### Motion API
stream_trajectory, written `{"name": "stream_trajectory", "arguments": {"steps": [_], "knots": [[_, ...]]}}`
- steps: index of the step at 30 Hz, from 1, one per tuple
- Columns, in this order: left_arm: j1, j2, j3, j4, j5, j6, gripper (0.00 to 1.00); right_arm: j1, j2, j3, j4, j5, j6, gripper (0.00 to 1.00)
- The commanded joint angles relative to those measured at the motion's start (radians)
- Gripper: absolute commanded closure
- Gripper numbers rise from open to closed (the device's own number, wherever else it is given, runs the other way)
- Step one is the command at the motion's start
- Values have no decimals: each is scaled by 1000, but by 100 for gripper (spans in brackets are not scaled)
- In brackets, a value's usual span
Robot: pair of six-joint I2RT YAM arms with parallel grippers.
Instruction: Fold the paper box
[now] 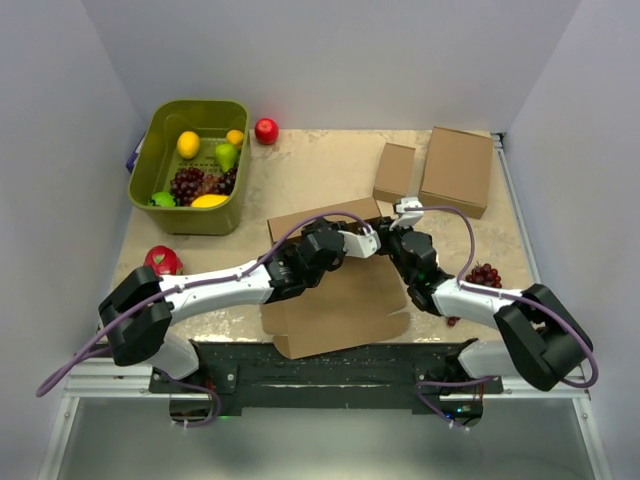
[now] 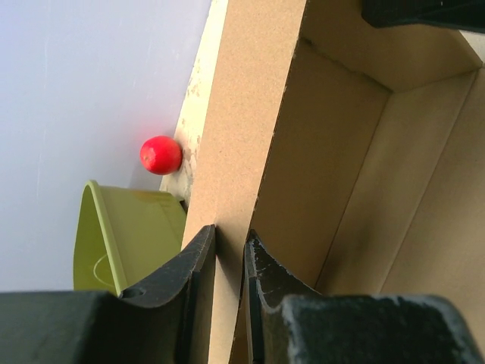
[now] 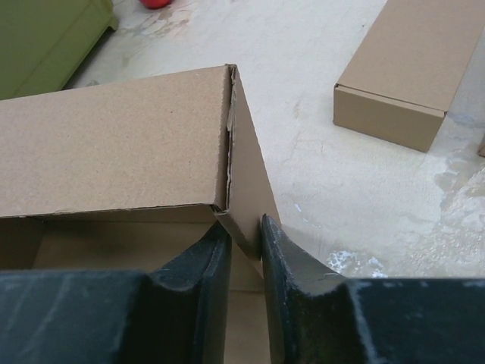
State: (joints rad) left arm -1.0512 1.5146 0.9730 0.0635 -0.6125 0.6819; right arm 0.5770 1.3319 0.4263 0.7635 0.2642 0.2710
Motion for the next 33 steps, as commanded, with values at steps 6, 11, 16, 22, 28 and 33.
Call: {"name": "stream_trajectory", "arguments": {"steps": [6,11,16,22,28,33], "knots": [[5,21,-3,-103,161,-111,100,-2,53,26,140,24,23,55],[5,21,-3,-106,168,-111,100,0,82,22,180,12,25,51],[7,19,-5,-108,175,-116,100,-2,139,31,227,-8,25,49],[8,16,-3,-110,181,-117,100,-2,193,37,263,-3,27,49],[10,18,3,-108,184,-127,100,-2,201,40,269,50,36,62],[10,18,4,-108,188,-133,100,-2,213,51,255,78,43,83]]}}
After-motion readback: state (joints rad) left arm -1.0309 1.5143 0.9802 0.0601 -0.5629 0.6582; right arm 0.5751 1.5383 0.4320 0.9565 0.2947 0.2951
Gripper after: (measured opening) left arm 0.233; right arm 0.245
